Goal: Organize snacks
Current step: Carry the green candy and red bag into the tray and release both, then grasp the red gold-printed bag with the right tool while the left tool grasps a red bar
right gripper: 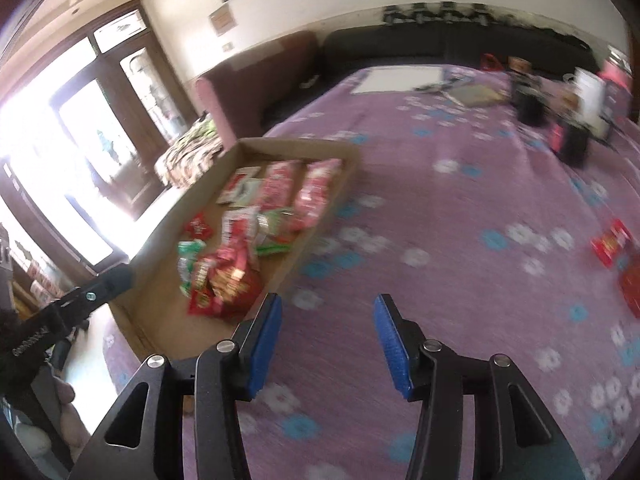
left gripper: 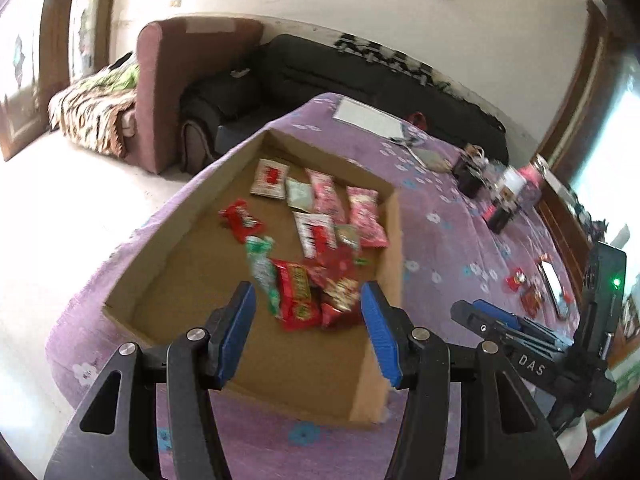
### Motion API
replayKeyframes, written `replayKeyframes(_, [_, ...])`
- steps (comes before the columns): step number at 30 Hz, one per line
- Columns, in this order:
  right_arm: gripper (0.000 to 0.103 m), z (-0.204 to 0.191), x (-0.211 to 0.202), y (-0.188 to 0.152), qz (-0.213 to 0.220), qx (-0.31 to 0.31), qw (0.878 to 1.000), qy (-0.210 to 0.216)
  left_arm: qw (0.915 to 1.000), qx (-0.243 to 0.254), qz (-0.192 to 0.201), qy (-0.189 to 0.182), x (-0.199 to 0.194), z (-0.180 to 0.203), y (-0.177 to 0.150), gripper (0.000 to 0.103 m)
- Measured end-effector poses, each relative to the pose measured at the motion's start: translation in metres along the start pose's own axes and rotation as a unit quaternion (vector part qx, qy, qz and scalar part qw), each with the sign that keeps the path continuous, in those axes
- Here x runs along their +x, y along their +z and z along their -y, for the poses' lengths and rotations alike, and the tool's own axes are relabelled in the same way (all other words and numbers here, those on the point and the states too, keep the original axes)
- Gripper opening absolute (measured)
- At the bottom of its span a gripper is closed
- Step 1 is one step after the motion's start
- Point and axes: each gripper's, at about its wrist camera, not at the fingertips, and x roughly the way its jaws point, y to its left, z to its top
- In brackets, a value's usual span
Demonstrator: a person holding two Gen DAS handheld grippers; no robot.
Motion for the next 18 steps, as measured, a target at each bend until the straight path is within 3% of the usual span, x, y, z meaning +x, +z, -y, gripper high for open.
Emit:
replayKeyframes(9, [0.050, 0.082, -0.051, -0.027, 0.027, 0.063, 0.997, -0.047, 0.9942, 0.105, 0.006, 0.025, -0.012, 0.072, -0.019, 0.054])
replayKeyframes(18, [0.056, 0.168, -0.089, -0.046, 0.055, 0.151, 0.983, -0.083, 0.9853, 0.167, -0.030, 0.023, 0.008, 0.119, -0.037, 0.054])
